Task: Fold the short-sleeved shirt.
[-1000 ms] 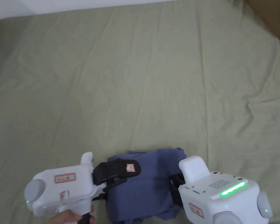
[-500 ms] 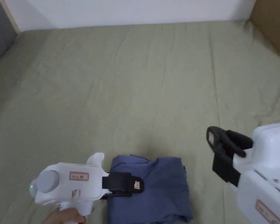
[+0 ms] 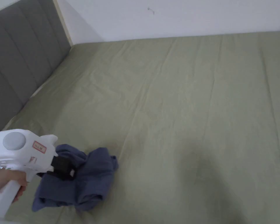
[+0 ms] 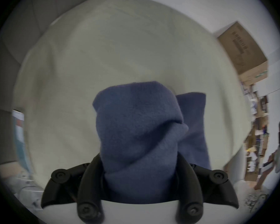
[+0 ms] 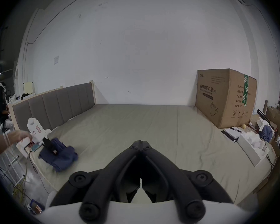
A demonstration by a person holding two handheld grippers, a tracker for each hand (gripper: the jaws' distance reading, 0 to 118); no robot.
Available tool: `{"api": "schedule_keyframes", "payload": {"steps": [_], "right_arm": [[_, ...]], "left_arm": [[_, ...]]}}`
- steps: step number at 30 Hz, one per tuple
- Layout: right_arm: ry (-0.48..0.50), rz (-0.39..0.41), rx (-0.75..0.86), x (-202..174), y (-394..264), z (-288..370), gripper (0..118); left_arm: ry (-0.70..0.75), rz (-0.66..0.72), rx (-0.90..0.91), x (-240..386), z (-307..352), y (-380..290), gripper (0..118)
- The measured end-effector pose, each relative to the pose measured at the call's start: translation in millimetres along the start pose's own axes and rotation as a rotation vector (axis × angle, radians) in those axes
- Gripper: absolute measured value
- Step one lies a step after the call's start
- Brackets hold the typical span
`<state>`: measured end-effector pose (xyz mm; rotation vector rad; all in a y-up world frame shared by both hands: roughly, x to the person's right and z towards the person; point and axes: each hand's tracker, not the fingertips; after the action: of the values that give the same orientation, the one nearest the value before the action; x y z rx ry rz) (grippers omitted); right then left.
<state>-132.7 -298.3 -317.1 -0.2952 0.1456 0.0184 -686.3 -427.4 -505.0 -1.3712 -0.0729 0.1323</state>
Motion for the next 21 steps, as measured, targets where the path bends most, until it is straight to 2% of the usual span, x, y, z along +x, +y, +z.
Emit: {"api": "schedule_keyframes", "payload": {"steps": [2, 4, 5, 7, 8, 9, 10, 15, 17, 19, 20, 21], "right_arm": [[-0.001, 0.014, -0.014, -1, 0, -3, 0], [0.001, 0.014, -0.028, -1, 0, -6, 0], [0.006, 0.009, -0.035, 1, 1, -9, 0], [0.009, 0.005, -0.048, 1, 0, -12, 0], [0.011, 0.006, -0.056, 1, 0, -13, 0], [0.014, 0.009, -0.064, 3, -1, -14, 0], [0.016, 0.009, -0.068, 3, -1, -14, 0], [0.022, -0.010, -0.093, 12, -7, -18, 0], [0.028, -0.018, -0.098, 16, -9, -19, 0], [0.029, -0.018, -0.098, 17, -10, -18, 0], [0.030, -0.016, -0.095, 18, -10, -18, 0], [0.030, -0.013, -0.092, 19, -11, -18, 0]], "left_arm": [[0.109, -0.076, 0.000, -2, 4, 5, 37], [0.157, -0.098, 0.016, 2, 9, 7, 37], [0.184, -0.110, 0.019, 2, 9, 9, 41], [0.244, -0.147, 0.057, 7, 6, 8, 64], [0.288, -0.175, 0.067, 7, 5, 9, 82], [0.346, -0.174, 0.079, 9, 6, 8, 92], [0.363, -0.160, 0.099, 10, 8, 7, 97], [0.220, 0.063, 0.218, 8, 47, -2, 97], [0.170, 0.103, 0.254, 13, 63, -7, 93], [0.099, 0.120, 0.316, 33, 79, -20, 68], [0.067, 0.108, 0.381, 44, 87, -26, 59], [0.044, 0.099, 0.425, 61, 94, -33, 59]]}}
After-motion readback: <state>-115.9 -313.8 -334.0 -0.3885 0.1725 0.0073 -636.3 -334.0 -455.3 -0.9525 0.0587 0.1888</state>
